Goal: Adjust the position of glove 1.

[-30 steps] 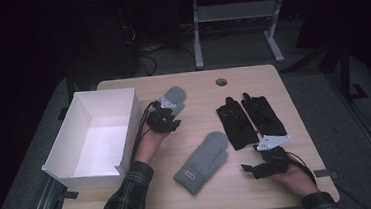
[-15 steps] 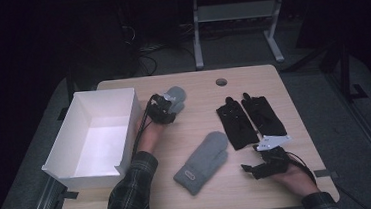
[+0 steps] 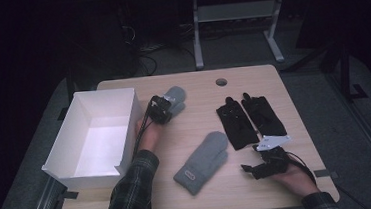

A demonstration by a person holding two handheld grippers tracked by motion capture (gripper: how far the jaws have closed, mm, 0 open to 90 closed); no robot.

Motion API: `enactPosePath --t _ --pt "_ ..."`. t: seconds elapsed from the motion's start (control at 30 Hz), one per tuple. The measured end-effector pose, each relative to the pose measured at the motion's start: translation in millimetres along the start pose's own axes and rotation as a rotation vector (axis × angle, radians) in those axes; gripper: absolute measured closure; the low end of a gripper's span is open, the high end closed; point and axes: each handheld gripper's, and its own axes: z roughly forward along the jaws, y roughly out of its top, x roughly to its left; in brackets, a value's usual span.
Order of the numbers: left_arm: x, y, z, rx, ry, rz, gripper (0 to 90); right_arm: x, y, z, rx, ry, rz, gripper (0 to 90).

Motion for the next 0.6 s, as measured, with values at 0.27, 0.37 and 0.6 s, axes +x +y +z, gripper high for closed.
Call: enactPosePath --t 0.27,0.37,0.6 --pt "-10.1 4.7 -18.3 -0.042 -0.074 -0.026 88.3 -0.1 0.0 0.0 0.000 0.000 -0.001 14.1" --pt "-19.2 6.1 -24.4 -0.063 -0.112 -0.035 88.2 0.1 0.2 0.1 0.000 0.000 0.003 14.1" --pt "-51.2 6.3 -38.4 -0.100 -0.189 0.011 88.1 0.2 0.2 0.1 0.001 0.000 0.003 14.1"
